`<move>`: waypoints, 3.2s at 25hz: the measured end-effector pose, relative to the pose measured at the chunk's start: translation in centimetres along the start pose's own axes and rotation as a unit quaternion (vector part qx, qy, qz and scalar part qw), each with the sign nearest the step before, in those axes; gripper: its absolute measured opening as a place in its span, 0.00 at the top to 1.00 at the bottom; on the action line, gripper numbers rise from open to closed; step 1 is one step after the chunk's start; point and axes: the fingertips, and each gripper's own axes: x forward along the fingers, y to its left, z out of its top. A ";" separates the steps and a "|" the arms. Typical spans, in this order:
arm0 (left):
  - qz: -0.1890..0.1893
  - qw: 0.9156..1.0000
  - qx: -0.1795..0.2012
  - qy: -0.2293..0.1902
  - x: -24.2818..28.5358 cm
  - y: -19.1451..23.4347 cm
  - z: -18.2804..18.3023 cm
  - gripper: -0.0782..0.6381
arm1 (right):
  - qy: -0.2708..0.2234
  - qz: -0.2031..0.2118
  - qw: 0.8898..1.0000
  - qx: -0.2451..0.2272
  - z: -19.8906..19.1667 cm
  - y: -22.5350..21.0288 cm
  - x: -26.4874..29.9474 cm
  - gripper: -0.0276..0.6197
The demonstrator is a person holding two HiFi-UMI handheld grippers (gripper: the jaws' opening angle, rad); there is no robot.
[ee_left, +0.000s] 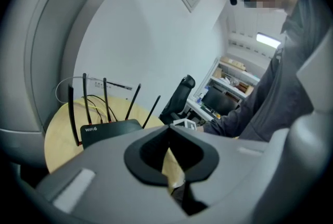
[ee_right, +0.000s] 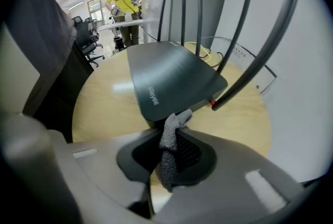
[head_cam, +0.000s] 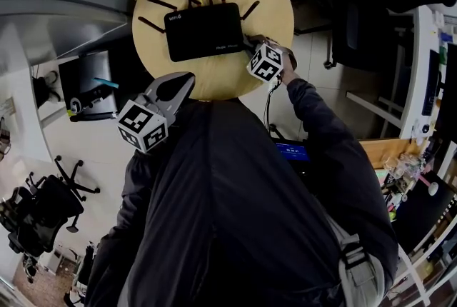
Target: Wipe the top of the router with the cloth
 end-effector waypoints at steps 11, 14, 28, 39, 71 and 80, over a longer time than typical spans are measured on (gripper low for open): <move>-0.026 1.000 0.010 0.004 0.0 -0.3 -0.1 0.89 | 0.005 -0.037 0.998 -0.056 0.5 1.0 -2.9 0.91; -0.025 1.000 0.012 -0.002 -0.4 -0.2 0.0 0.89 | -0.017 -0.086 0.994 -0.072 3.9 -2.5 -3.7 0.91; 0.029 0.999 -0.025 -0.036 -6.0 3.4 -0.9 0.89 | 0.035 -0.128 0.989 -0.067 7.2 -5.8 1.2 0.91; 0.005 0.999 -0.029 -0.032 -7.2 5.0 -1.3 0.89 | 0.044 -0.025 0.998 -0.030 4.2 2.9 -1.4 0.91; -0.019 1.000 -0.009 -0.023 -8.1 5.9 -1.0 0.89 | 0.000 0.024 1.000 -0.016 10.7 5.1 1.3 0.91; -0.027 0.999 -0.002 -0.018 -7.0 5.0 -0.6 0.89 | -0.020 0.025 0.999 -0.010 11.7 4.4 0.7 0.91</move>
